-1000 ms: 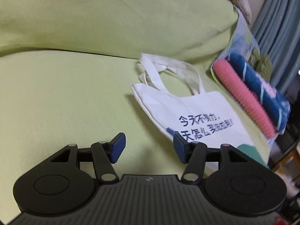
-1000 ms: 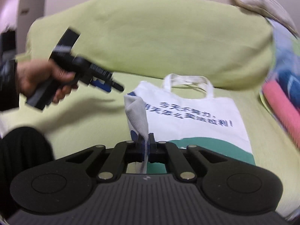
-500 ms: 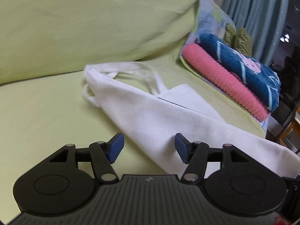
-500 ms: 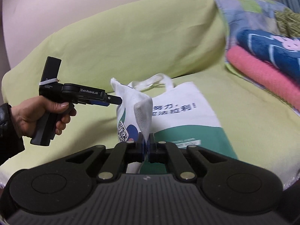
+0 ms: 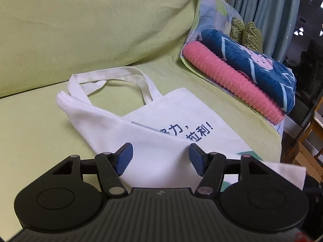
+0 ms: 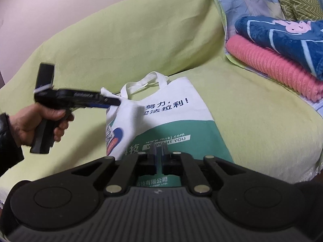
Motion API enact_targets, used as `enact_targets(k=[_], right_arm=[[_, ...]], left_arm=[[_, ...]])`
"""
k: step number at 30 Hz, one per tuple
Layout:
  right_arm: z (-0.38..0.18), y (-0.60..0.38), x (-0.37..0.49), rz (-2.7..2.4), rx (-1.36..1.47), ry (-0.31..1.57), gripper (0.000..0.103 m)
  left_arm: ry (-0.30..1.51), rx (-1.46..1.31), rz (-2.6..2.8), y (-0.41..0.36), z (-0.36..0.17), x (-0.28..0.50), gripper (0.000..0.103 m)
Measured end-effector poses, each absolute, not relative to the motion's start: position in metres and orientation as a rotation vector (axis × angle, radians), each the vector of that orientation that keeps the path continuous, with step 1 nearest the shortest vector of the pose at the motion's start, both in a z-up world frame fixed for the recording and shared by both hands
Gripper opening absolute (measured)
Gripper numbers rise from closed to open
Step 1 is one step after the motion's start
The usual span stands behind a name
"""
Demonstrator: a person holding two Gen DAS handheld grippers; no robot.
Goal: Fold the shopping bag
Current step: 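Fold the bag's other side edge over with the right gripper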
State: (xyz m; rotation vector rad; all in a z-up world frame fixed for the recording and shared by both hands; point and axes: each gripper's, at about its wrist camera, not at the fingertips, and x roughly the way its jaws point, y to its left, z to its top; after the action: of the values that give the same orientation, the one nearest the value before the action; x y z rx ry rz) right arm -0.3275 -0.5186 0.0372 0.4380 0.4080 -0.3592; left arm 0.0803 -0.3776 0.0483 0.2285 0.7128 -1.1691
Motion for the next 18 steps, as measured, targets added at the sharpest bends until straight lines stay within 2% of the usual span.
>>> enact_targets(k=[1,4,7,9,10,13,16,18], right_arm=[[0.039,-0.521,-0.327,-0.354,0.449,0.399,0.009],[0.044,-0.526,-0.322,-0.330,0.489,0.363,0.032],[0.057,-0.529,-0.297,-0.267,0.469,0.370,0.033],[0.067,-0.531,-0.273,-0.214,0.448,0.388,0.037],[0.072,-0.531,-0.260,-0.185,0.441,0.401,0.042],[0.085,-0.525,-0.225,-0.086,0.446,0.436,0.045],[0.091,-0.503,-0.196,-0.010,0.398,0.510,0.058],[0.088,-0.488,-0.182,0.007,0.370,0.568,0.063]], left_arm=[[0.713,0.223,-1.163,-0.372,0.047,0.081,0.067],[0.741,0.200,-1.138,-0.354,0.039,0.088,0.068],[0.762,0.194,-1.107,-0.340,0.030,0.093,0.068],[0.771,0.179,-1.095,-0.331,0.025,0.096,0.068],[0.775,0.173,-1.084,-0.327,0.023,0.099,0.068],[0.785,0.153,-1.054,-0.318,0.018,0.110,0.068],[0.798,0.126,-1.042,-0.314,0.011,0.124,0.068],[0.798,0.121,-1.055,-0.315,0.008,0.129,0.068]])
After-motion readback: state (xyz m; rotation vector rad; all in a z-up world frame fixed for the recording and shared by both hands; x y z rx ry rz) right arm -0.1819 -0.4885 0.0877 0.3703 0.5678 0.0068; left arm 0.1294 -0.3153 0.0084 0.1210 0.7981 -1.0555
